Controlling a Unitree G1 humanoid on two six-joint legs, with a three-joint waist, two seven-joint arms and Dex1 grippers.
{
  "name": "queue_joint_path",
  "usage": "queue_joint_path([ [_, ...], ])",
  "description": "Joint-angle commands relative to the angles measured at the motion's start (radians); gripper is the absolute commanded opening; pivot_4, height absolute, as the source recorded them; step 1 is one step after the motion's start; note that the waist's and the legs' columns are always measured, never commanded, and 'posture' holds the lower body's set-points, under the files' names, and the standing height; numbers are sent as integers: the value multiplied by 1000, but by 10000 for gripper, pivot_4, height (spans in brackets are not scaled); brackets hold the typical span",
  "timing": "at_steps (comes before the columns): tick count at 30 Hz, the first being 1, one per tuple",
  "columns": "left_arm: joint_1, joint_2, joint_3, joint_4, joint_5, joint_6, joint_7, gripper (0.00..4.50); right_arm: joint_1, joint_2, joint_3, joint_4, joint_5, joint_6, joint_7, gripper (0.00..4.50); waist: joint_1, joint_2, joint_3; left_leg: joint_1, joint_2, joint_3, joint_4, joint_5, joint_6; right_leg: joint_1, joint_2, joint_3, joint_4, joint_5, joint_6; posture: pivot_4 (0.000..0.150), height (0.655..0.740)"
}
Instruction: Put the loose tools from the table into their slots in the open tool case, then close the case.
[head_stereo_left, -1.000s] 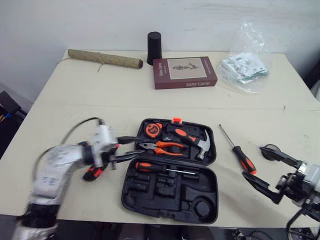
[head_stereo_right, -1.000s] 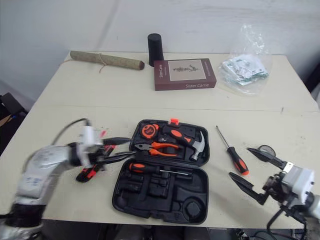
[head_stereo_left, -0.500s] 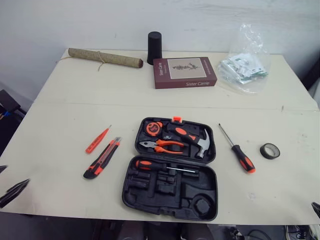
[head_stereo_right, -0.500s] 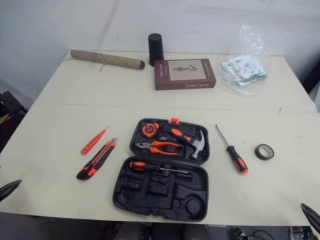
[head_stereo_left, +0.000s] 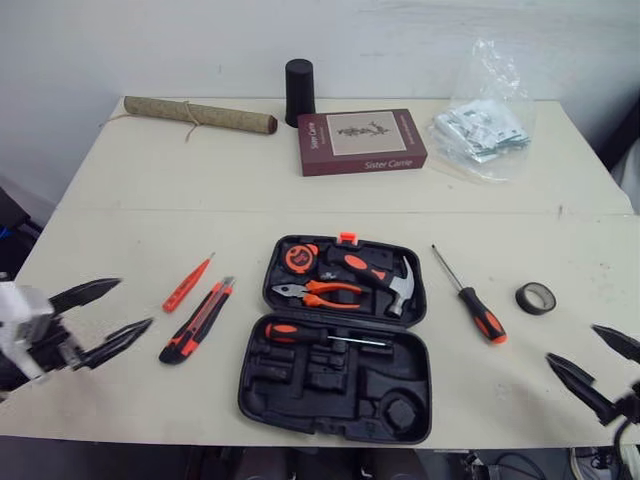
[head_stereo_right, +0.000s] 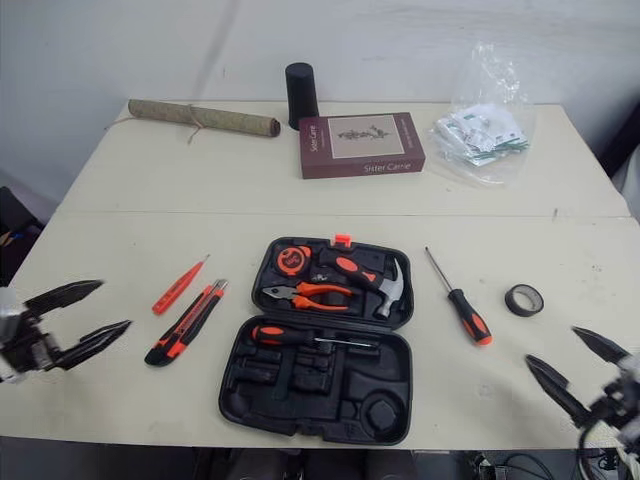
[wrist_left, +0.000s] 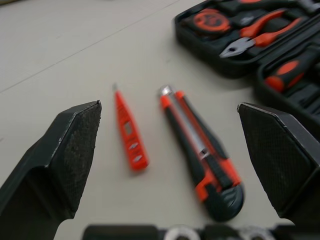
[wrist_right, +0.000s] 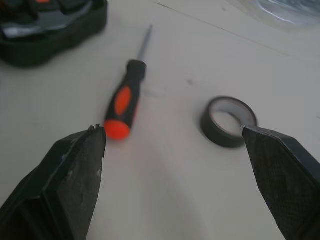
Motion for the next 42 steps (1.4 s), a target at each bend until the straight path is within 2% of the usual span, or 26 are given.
queue_joint_path([
  [1,-33,24,-86,-135,-57,54,-25,44259,-6,-48,35,-179,77,228,-109,45000,3,0,0,-1,0,0,0,1,2,-1,0,0,0,0,0,1500,7400],
  [4,-91,27,-204,-247,-96,108,-34,44259,-66,-97,95,-276,126,418,-210,45000,4,0,0,-2,0,0,1,3,5,-1,1,0,1,0,0,1500,7400],
  [7,-138,24,-280,-285,-100,130,-39,44259,-167,-104,147,-296,152,553,-313,45000,5,-1,0,-3,0,0,5,4,6,-1,1,0,4,0,1,1500,7400],
  [13,-188,18,-363,-313,-88,132,-52,44259,-389,-88,259,-220,58,703,-494,45000,3,-2,1,-3,0,0,6,6,6,-2,3,0,6,1,1,1500,7400],
  [22,-204,15,-404,-339,-83,125,-50,44259,-538,-119,374,-77,-30,805,-481,45000,5,-3,1,-7,-1,2,8,9,9,-4,4,0,7,2,3,1500,7400],
  [29,-179,24,-380,-362,-96,137,-40,44259,-483,-152,327,-147,19,927,-429,45000,10,-4,0,-7,0,1,8,9,9,-4,4,0,7,2,4,1500,7400],
  [34,-181,17,-388,-364,-92,136,-31,44259,-467,-153,327,-139,-12,918,-415,45000,11,-5,0,-7,-1,1,9,9,9,-4,4,-1,7,2,4,1500,7400],
  [38,-206,18,-400,-348,-91,137,-34,45000,-477,-154,359,-110,-47,892,-398,33205,9,-6,-1,-7,-1,1,9,9,9,-4,4,-1,7,2,4,1500,7400],
  [40,-212,21,-400,-342,-88,133,-41,45000,-475,-150,355,-106,-65,874,-398,22630,7,-7,-1,-7,-1,1,9,9,9,-4,4,-1,7,2,4,1500,7400],
  [42,-211,21,-399,-341,-87,131,-44,45000,-471,-139,344,-104,-82,834,-397,13946,6,-7,-2,-7,-1,1,9,9,9,-3,4,-1,7,2,4,1500,7400],
])
